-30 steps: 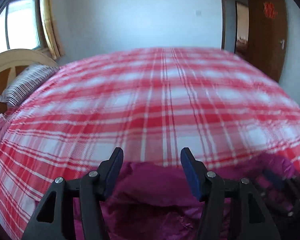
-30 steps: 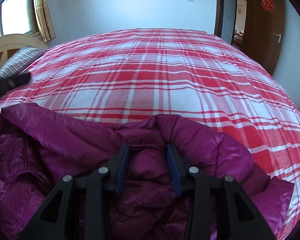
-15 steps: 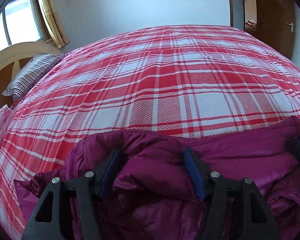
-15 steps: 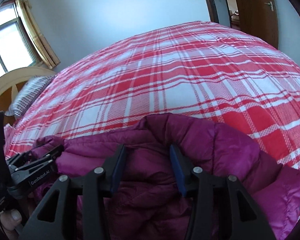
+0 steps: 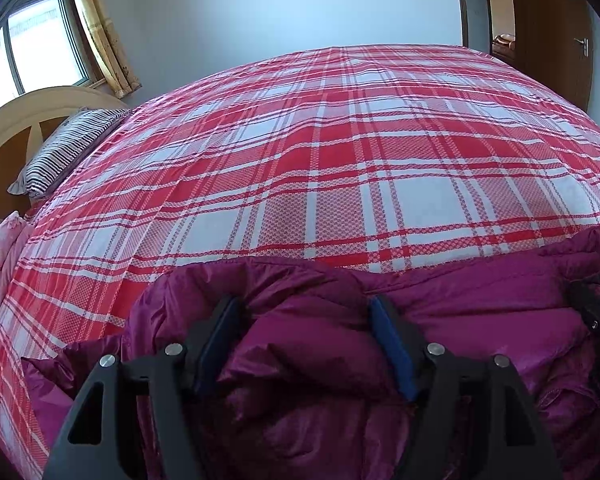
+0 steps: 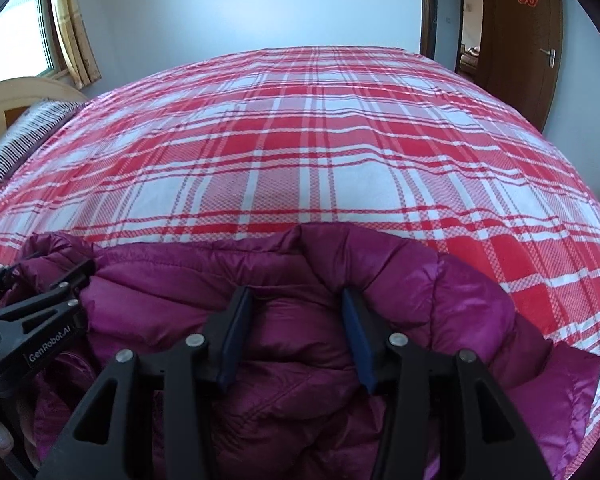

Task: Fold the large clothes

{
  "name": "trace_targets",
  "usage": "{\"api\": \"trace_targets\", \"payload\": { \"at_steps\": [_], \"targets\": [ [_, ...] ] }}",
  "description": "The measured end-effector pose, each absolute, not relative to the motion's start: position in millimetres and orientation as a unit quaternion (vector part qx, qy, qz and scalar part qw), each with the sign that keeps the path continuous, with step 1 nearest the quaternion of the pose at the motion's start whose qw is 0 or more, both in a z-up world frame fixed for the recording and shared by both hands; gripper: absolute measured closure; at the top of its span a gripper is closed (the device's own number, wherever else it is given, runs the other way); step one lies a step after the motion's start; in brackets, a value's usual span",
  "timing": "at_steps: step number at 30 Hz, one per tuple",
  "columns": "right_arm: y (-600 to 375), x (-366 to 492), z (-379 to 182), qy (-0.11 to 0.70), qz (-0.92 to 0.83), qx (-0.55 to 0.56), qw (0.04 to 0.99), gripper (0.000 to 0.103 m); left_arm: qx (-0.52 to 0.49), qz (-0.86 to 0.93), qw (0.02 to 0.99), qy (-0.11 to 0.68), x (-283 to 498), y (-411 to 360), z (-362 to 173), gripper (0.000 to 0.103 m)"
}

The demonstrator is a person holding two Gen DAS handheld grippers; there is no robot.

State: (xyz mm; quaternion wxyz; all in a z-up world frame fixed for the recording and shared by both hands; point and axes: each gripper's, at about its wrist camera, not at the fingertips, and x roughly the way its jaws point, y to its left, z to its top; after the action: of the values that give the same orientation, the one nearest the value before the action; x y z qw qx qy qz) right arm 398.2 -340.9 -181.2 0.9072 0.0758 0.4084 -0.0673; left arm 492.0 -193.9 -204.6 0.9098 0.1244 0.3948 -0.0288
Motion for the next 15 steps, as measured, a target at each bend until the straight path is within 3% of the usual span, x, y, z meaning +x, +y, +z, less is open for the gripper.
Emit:
{"api": "trace_targets", "payload": {
  "at_steps": [15],
  "targets": [
    [-324, 406, -183, 0.423, -0.103, 0.008, 0.900, 0.052, 0.152, -0.011, 0.910, 0.385, 490, -200, -206, 0.029]
  ]
}}
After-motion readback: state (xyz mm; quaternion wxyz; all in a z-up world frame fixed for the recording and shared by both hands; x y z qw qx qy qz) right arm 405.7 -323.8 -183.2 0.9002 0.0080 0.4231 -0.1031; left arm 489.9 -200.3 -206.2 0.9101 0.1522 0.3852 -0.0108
